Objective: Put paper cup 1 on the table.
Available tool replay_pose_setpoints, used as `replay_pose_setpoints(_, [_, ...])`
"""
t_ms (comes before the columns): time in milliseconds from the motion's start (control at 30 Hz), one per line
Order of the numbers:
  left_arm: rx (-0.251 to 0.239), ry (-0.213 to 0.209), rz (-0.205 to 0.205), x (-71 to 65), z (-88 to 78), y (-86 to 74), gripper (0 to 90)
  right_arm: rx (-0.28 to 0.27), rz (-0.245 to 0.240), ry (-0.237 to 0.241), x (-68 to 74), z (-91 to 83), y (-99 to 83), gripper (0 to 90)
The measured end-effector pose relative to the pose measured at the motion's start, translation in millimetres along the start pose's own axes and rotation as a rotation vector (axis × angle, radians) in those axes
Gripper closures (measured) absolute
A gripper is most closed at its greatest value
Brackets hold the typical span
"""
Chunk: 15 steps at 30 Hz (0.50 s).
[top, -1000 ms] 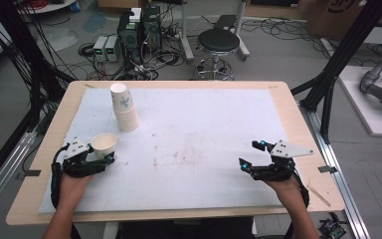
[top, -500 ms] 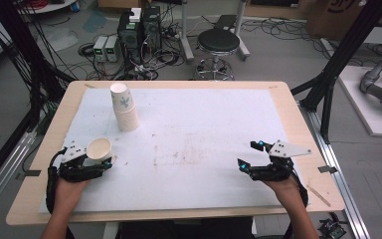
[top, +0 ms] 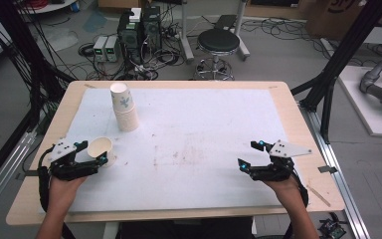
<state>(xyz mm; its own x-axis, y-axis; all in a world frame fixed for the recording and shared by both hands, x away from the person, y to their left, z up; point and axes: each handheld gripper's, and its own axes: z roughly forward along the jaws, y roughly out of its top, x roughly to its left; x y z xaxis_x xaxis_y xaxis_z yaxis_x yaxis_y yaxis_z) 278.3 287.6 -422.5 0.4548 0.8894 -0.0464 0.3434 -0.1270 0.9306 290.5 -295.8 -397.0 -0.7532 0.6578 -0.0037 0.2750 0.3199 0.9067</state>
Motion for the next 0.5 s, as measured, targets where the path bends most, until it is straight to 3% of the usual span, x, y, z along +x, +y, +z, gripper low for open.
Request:
replay_pose_setpoints(133, [-0.103, 0.001, 0.040, -6.4, -9.8, 11.0, 17.0, 0.003, -0.003, 0.000, -0.5, 0.6, -0.6, 19.6])
replay_pose_setpoints(267, [-0.214, -0.074, 0.031, -17.7, -12.7, 22.9, 16.7, 0.012, 0.000, -0.001, -0.6, 2.0, -1.2, 19.6])
replay_pose_setpoints(400, [-0.261, -0.152, 0.013, -32.2, -8.1, 32.2, 16.7, 0.014, 0.006, -0.004, -0.3, 2.2, -1.3, 19.6])
replay_pose_setpoints(500, [-0.265, -0.205, 0.014, -43.5, -0.2, 35.6, 16.7, 0.027, 0.017, -0.016, -1.1, 3.3, -1.7, 19.6])
